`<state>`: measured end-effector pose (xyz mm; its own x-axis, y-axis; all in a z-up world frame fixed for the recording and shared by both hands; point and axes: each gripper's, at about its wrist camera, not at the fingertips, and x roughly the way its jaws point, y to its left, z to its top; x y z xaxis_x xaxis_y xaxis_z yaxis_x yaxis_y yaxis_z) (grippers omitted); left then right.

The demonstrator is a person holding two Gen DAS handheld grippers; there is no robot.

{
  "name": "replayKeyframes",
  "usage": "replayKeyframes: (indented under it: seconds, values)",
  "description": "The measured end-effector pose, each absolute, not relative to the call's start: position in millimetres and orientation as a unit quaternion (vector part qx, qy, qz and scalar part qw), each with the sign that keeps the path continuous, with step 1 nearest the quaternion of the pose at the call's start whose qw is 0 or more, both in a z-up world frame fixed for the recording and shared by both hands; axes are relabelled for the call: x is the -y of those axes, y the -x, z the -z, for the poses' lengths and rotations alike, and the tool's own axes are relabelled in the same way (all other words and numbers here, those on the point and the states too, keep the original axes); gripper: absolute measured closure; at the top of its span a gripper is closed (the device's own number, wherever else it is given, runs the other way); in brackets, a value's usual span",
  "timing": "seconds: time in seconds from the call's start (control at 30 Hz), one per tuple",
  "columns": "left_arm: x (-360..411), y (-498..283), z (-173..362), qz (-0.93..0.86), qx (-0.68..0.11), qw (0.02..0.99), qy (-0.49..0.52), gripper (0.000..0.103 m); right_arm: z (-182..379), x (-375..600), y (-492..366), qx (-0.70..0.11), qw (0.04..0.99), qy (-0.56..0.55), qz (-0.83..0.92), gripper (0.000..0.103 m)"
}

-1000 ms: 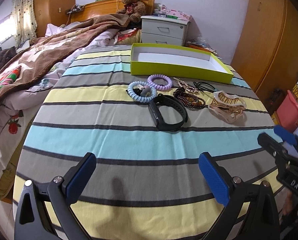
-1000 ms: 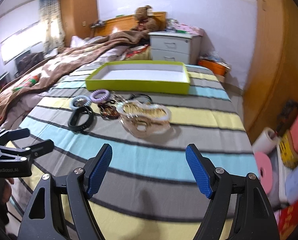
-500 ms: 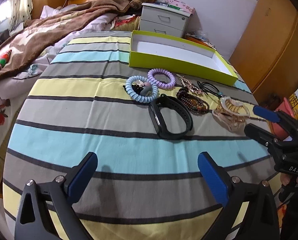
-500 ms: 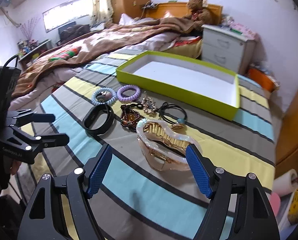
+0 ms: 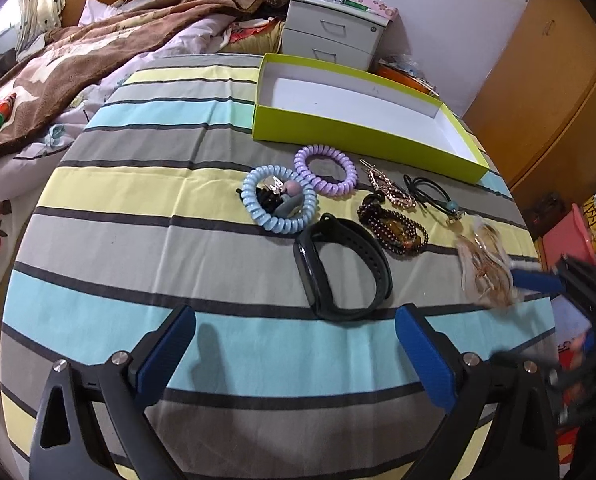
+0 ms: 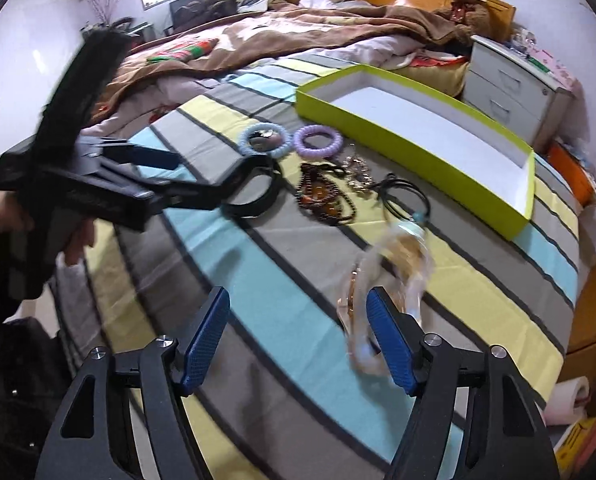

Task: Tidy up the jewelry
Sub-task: 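Grasp the clear claw hair clip with the right tool while the left tool grasps the black watch band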

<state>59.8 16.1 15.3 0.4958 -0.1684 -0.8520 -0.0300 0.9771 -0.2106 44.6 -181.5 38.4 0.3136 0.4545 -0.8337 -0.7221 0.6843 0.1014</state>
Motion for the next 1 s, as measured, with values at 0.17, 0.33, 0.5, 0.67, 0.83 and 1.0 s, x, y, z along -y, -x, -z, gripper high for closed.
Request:
replayKeyframes:
  seconds: [0.17,0.33,0.5,0.67,0.83,1.0]
  values:
    - [-16,-69,-13,0.022,-0.515,0.851,0.097,0.006,-31,182,-57,-0.48,0.81,0.132,-0.31,0.041]
    - [-12,-75,-10,0.006,-0.514,0.855,0.073,0.011,-24,181,-56,-0.48,0.826,0.135,-0.265,0.051]
    - [-9,-81,-7,-0.006,-0.513,0.856,0.057,0.022,-23,181,-59,-0.472,0.839,0.13,-0.239,0.064]
    - [-7,-85,-6,-0.023,-0.508,0.86,0.036,0.033,-22,183,-59,-0.469,0.845,0.135,-0.221,0.078]
    - [-1,-85,-6,-0.029,-0.5,0.865,0.025,0.046,-17,183,-61,-0.472,0.846,0.131,-0.21,0.084]
    - [2,-86,-7,-0.021,-0.498,0.867,0.023,0.064,-18,183,-59,-0.463,0.854,0.127,-0.203,0.09]
